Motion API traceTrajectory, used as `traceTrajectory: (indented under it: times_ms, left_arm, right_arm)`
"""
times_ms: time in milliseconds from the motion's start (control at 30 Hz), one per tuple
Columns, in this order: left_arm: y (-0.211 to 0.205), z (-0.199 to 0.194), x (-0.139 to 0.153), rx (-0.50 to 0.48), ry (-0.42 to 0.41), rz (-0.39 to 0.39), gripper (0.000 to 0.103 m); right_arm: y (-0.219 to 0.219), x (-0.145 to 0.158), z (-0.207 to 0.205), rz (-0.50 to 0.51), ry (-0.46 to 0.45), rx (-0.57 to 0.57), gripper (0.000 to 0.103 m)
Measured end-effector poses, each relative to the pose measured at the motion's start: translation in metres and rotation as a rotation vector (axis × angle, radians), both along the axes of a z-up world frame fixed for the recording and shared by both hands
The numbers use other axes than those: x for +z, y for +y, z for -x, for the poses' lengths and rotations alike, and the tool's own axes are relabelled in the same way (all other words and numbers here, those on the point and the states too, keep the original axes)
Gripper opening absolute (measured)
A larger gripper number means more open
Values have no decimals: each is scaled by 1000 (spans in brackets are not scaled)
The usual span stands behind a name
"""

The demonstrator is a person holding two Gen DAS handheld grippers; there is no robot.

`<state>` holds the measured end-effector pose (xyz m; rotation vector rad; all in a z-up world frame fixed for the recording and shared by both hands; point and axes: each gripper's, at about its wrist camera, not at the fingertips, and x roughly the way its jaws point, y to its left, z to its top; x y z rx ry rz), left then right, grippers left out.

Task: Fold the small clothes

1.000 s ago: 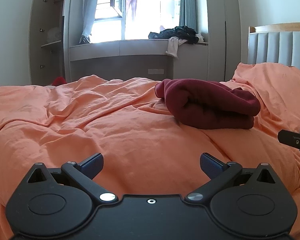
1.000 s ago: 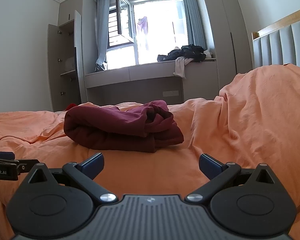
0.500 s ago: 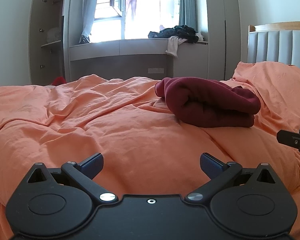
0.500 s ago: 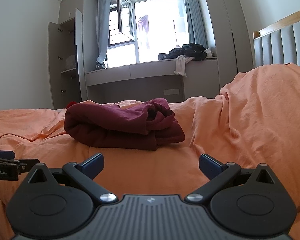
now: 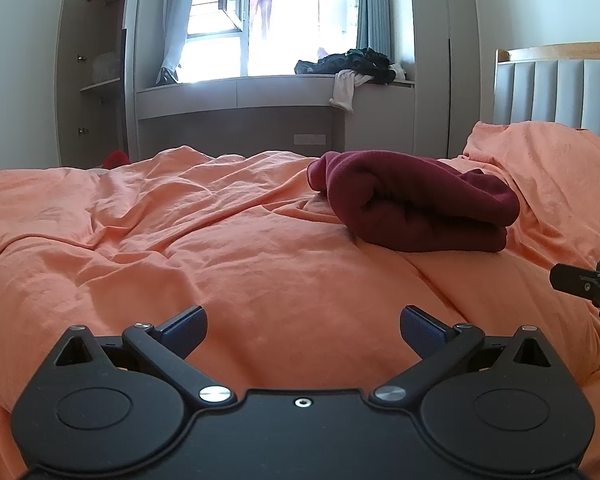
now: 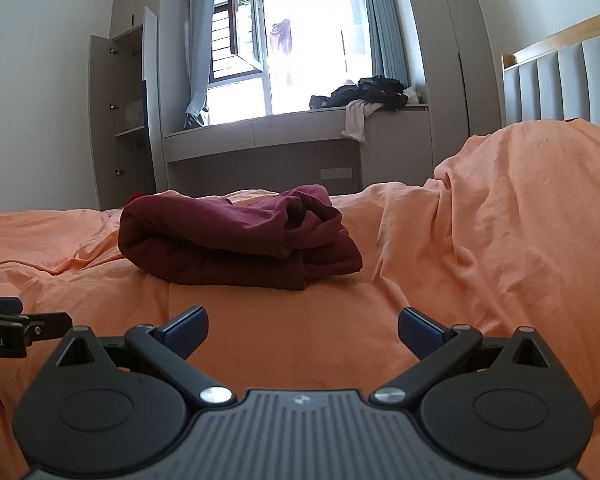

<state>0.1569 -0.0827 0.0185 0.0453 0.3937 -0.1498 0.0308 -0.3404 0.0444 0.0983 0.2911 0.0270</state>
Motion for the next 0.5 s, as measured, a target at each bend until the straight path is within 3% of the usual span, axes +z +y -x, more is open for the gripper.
traceTrajectory:
  times_ms: [500]
  left_arm:
    - [-9,-3,-2,48,0,-53,102]
  right_arm:
    - [-1,1,1,-7,-8,4,103]
